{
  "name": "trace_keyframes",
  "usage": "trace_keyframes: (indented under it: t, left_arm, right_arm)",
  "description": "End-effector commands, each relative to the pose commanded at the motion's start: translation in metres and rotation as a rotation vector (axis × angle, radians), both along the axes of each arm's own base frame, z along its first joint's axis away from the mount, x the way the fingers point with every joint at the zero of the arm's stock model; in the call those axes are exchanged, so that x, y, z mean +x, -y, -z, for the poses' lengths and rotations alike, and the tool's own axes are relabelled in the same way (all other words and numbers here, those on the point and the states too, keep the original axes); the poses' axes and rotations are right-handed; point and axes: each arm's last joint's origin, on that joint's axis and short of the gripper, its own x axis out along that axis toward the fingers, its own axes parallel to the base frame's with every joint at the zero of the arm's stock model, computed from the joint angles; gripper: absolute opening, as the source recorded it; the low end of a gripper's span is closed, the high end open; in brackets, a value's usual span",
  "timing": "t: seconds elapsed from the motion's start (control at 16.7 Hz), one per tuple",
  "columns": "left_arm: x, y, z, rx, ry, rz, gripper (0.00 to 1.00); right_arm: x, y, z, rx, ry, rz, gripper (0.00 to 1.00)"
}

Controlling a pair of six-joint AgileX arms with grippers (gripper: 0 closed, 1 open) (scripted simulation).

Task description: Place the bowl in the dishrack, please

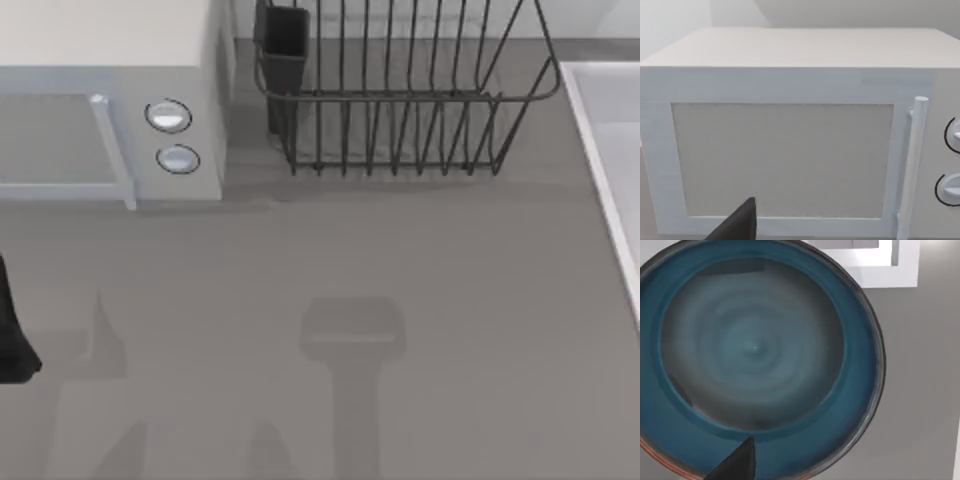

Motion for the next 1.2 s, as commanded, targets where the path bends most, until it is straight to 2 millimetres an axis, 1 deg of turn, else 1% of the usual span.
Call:
trace_keyframes:
  t: [0.12,0.18,0.48,0.6,0.72,1.08,1.2]
  left_arm:
    - [0.0,0.0,0.0,0.0,0.0,0.0,1.0]
    - [0.0,0.0,0.0,0.0,0.0,0.0,1.0]
    - [0.0,0.0,0.0,0.0,0.0,0.0,1.0]
    - [0.0,0.0,0.0,0.0,0.0,0.0,1.0]
    - [0.0,0.0,0.0,0.0,0.0,0.0,1.0]
    - [0.0,0.0,0.0,0.0,0.0,0.0,1.0]
    - [0.0,0.0,0.0,0.0,0.0,0.0,1.0]
  right_arm:
    - [0.002,0.015,0.005,0.039,-0.035,0.001,1.0]
    - [0.002,0.019,0.006,0.049,-0.044,0.001,1.0]
    - [0.003,0.019,0.006,0.05,-0.046,-0.002,1.0]
    - [0.003,0.019,0.011,0.052,-0.047,-0.001,1.0]
    - [0.005,0.021,0.025,0.054,-0.048,0.001,1.0]
    - [0.011,0.022,0.091,0.049,-0.043,0.001,1.0]
    - [0.01,0.021,0.104,0.052,-0.046,0.001,1.0]
